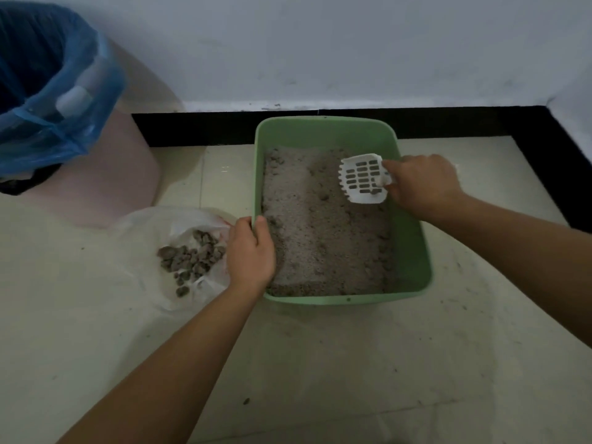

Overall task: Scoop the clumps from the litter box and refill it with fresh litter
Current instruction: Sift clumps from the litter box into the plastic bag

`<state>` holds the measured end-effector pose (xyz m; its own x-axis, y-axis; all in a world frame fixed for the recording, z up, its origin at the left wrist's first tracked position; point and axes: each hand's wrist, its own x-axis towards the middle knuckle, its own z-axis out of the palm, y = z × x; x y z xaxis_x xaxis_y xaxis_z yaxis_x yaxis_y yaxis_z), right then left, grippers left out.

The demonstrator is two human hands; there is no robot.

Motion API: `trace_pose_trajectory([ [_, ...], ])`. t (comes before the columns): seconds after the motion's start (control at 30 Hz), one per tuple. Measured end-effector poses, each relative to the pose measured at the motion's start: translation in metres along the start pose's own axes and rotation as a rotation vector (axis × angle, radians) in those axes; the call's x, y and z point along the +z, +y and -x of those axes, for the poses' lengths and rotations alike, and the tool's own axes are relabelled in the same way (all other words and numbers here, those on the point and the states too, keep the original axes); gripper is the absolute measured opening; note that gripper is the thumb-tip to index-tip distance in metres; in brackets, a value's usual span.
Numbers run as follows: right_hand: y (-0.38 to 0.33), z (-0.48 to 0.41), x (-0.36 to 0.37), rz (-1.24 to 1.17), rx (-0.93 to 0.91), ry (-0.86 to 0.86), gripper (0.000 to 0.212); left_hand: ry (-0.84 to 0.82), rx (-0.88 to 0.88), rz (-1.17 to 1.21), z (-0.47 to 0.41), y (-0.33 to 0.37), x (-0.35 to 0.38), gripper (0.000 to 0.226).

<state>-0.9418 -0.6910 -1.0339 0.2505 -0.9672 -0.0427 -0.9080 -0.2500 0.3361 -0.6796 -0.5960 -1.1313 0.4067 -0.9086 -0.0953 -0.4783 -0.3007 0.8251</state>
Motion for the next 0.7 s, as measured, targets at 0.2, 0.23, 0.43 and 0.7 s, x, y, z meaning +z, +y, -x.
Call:
trace_pose_trajectory([
  [0.2, -0.012, -0.034, 0.018, 0.024, -0.141, 0.035, 0.047, 0.058, 0.041, -0.067, 0.001, 0.001, 0.002, 0.035],
  [0.23, -0.016, -0.04, 0.021, 0.028, -0.154, 0.032, 0.048, 0.062, 0.036, -0.067, 0.002, 0.002, 0.002, 0.035],
  [0.43, -0.002, -0.051, 0.04, -0.222, -0.231, -0.083, 0.04, 0.08, 0.009, -0.063, 0.003, 0.005, 0.002, 0.033],
  [0.7, -0.001, -0.005, 0.047, -0.507, -0.335, -0.293, 0.043, 0.051, -0.076, 0.054, 0.007, 0.01, -0.001, 0.039],
])
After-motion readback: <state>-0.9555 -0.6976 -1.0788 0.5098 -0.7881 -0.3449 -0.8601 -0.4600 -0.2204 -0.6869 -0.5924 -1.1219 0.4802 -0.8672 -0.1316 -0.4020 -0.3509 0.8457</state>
